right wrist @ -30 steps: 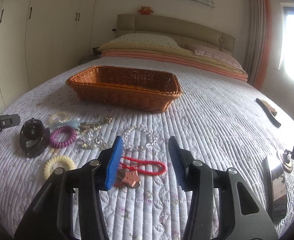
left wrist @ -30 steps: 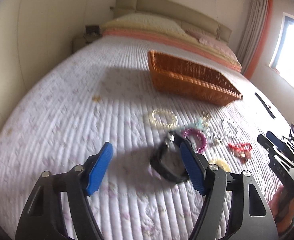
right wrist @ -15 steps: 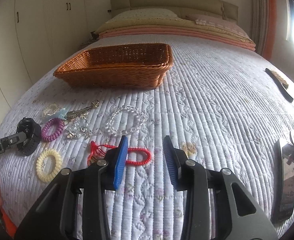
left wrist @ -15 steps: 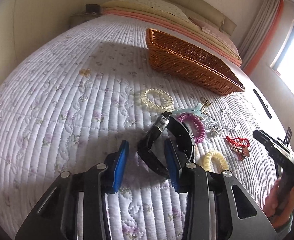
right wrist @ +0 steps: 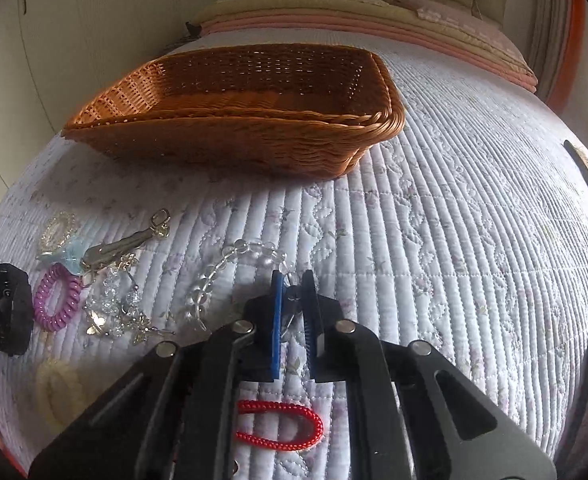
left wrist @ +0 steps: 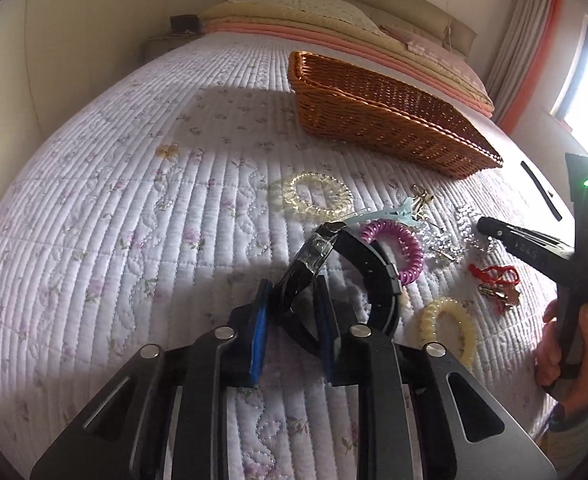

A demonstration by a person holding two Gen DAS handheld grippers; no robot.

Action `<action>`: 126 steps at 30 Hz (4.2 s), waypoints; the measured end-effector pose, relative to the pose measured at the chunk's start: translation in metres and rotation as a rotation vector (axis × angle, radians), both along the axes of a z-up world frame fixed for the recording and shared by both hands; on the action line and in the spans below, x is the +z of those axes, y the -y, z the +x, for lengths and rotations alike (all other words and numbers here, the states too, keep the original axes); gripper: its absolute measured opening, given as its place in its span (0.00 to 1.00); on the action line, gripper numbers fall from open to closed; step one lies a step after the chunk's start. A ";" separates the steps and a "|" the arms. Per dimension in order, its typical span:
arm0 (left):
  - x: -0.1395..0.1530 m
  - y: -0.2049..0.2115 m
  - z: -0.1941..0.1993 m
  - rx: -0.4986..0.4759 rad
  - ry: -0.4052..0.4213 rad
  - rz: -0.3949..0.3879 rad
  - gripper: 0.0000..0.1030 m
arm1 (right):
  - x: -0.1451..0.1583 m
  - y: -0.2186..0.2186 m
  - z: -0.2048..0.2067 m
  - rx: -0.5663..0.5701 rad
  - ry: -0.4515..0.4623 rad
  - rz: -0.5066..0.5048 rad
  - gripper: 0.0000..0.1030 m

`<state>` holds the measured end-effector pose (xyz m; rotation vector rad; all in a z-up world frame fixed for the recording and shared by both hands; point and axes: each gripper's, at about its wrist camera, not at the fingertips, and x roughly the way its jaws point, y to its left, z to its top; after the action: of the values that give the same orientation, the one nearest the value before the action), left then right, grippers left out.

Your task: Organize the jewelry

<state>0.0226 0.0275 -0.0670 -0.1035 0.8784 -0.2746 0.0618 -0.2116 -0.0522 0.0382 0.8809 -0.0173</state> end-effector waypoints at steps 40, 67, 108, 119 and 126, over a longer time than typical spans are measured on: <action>0.049 0.118 0.186 -0.142 0.101 0.062 0.18 | 0.053 0.008 0.136 0.011 0.046 0.084 0.06; 0.130 0.035 0.008 -0.174 0.327 -0.123 0.47 | 0.120 0.005 -0.042 0.066 0.296 0.130 0.47; -0.008 0.076 -0.042 -0.185 0.101 0.115 0.09 | 0.015 -0.024 -0.113 0.102 0.089 0.029 0.20; 0.017 0.060 -0.047 -0.156 0.190 0.013 0.08 | 0.061 0.000 -0.128 0.057 0.189 0.129 0.20; 0.080 0.068 -0.033 -0.156 0.369 0.000 0.08 | 0.109 0.005 -0.098 0.051 0.287 0.180 0.20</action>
<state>-0.0105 -0.0402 0.0125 0.0162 0.5203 -0.4241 -0.0362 -0.2168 0.0563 0.1825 0.5939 0.1126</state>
